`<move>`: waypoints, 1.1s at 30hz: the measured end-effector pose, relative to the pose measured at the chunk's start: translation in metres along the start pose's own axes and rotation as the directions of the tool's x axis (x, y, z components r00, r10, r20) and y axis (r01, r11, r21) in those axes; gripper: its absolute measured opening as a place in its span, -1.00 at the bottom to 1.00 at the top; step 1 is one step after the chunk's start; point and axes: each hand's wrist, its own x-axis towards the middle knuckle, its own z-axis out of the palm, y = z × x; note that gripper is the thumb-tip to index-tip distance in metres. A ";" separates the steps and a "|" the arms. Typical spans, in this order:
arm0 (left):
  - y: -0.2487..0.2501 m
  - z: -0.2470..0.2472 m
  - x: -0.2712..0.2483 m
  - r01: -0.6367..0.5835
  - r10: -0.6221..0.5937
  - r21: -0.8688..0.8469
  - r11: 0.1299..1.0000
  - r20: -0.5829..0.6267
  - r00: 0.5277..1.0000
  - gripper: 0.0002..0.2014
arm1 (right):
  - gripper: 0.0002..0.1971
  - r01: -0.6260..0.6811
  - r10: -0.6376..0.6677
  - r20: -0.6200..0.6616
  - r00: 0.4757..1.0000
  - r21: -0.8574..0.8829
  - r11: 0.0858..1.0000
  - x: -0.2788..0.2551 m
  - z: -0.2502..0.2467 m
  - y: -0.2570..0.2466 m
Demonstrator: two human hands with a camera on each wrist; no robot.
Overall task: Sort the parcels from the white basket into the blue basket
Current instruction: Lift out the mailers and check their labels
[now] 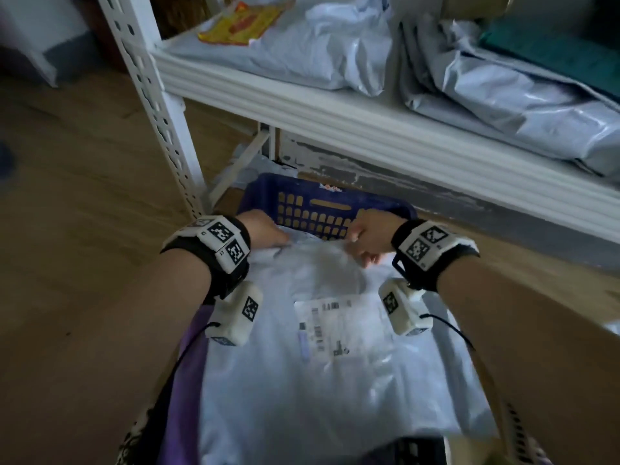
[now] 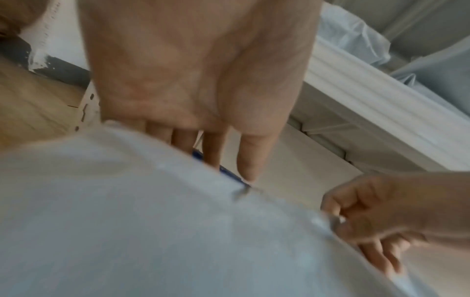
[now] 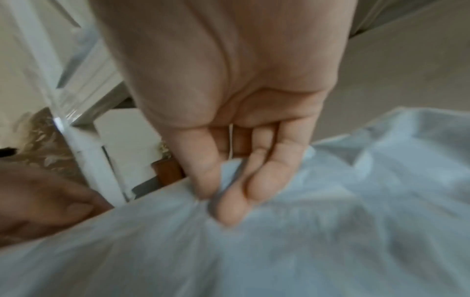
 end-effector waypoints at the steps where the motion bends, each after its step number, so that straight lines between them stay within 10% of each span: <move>1: 0.001 -0.004 0.003 -0.053 0.051 -0.028 0.998 -0.071 0.996 -0.82 | -0.84 -0.022 0.021 -0.087 0.996 -0.010 1.000 0.004 -0.013 0.003; 3: 0.003 -0.011 0.010 -0.119 0.075 -0.170 0.978 -0.244 0.967 -0.92 | -0.97 -0.090 0.082 -0.251 0.964 -0.021 0.996 0.013 -0.034 0.008; 6: 0.003 -0.014 0.029 -0.216 0.074 -0.240 0.947 -0.492 0.867 -0.52 | -0.75 -0.189 0.179 -0.377 0.909 0.011 0.982 0.037 -0.043 0.018; 12: 0.000 0.015 0.080 -0.138 0.061 -0.187 0.973 -0.366 0.929 -0.29 | -0.73 -0.114 0.293 -0.622 0.726 0.311 0.944 0.076 0.001 0.024; 19: 0.000 0.025 0.118 -0.219 0.145 -0.054 0.974 -0.597 0.789 -0.53 | -0.61 0.036 0.272 -0.585 0.764 0.460 0.887 0.102 0.020 0.042; 24: -0.017 0.048 0.132 -0.123 0.149 0.084 0.989 -0.577 0.803 -0.63 | -0.73 0.168 0.219 -0.729 0.648 0.417 0.893 0.084 0.033 0.051; 28: -0.025 0.053 0.146 -0.114 0.181 0.156 0.981 -0.533 0.827 -0.64 | -0.76 -0.186 0.243 -0.434 0.868 0.168 0.968 0.087 0.054 0.056; 33: -0.034 0.071 0.147 -0.086 0.193 0.262 0.961 -0.414 0.889 -0.50 | -0.29 -0.093 0.092 0.018 0.996 0.077 0.993 0.113 0.087 0.051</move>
